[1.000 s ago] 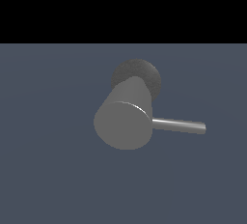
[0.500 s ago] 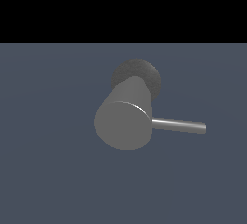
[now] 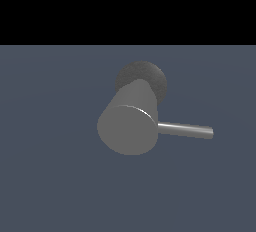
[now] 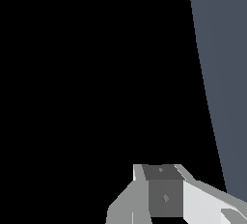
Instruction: Turn on the faucet by rotating a designated handle.
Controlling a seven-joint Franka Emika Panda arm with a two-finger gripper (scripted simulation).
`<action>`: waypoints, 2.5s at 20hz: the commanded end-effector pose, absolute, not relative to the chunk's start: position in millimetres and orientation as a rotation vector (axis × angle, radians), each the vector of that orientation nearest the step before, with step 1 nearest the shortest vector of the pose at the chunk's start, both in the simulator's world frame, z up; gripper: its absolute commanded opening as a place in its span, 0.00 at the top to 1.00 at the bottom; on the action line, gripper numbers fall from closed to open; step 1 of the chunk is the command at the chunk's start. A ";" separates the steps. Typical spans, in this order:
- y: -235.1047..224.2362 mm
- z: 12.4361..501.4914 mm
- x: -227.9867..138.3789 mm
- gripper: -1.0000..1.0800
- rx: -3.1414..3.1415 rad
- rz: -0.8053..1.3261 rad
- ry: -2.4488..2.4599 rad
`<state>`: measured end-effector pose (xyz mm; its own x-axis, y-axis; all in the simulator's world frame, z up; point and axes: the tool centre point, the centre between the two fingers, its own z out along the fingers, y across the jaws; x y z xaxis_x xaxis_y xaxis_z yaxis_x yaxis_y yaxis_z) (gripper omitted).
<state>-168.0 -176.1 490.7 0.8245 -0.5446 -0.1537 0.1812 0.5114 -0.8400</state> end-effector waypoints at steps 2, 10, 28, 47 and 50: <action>-190.8 494.8 -167.8 1.00 -0.931 -0.482 0.439; -202.9 500.7 -168.7 1.00 -0.932 -0.508 0.440; -247.6 432.1 -153.0 1.00 -0.674 -0.528 0.639; -297.3 210.8 -160.9 1.00 -0.164 -0.527 1.211; -296.0 181.2 -167.7 1.00 -0.112 -0.521 1.288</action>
